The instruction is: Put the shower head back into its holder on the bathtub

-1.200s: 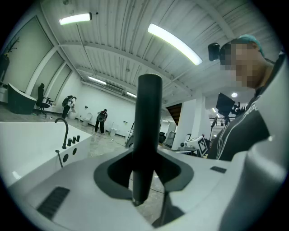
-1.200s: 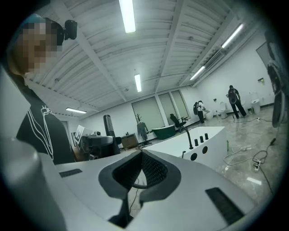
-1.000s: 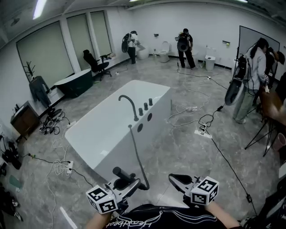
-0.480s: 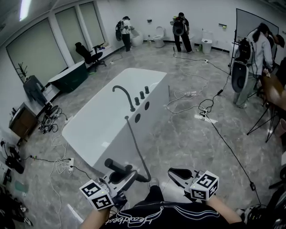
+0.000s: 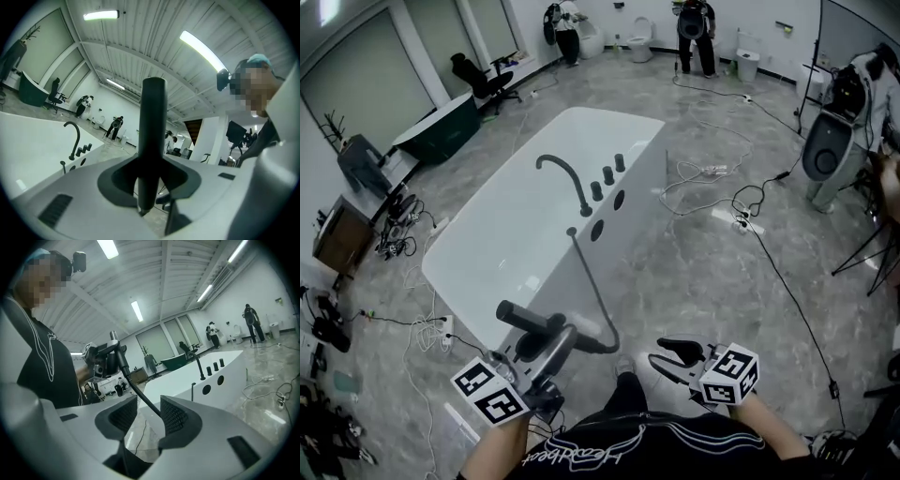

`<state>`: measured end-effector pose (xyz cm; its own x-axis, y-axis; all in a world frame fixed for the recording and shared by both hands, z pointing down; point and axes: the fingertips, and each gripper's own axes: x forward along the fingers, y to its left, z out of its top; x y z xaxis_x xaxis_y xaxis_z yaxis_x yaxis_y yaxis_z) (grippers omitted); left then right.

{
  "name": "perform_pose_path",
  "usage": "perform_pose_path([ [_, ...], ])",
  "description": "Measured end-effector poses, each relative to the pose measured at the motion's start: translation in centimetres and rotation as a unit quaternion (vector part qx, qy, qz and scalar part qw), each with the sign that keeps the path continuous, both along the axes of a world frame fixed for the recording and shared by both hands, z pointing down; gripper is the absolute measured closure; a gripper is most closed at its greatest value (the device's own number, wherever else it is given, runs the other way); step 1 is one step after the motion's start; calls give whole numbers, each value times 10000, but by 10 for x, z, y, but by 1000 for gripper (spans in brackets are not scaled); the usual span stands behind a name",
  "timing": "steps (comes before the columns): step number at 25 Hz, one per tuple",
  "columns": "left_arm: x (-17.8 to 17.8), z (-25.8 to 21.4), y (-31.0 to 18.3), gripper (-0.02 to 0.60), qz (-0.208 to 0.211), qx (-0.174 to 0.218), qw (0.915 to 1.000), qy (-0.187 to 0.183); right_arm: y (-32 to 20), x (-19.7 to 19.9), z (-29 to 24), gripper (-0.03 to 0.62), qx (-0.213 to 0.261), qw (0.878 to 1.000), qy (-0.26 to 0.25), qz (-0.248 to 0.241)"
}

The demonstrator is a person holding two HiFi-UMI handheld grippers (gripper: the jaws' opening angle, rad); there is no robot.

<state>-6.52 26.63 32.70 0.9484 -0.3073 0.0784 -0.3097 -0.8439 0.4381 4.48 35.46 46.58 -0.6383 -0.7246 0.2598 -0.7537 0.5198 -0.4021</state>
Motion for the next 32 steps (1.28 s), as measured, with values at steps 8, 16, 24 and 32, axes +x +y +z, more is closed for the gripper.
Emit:
perform_pose_path([
  [8, 14, -21, -161, 448, -163, -100, 9996, 211, -148, -24, 56, 399, -684, 9967, 60, -434],
  [16, 18, -65, -258, 448, -26, 52, 9983, 574, -269, -38, 124, 393, -942, 9869, 906, -949],
  [24, -22, -90, -298, 449, -505, 461, 9959, 586, -300, -47, 156, 496, -1288, 9842, 718, -983],
  [32, -53, -81, -334, 449, -1260, 532, 9893, 498, -306, -52, 121, 531, -1164, 9840, 146, -1343],
])
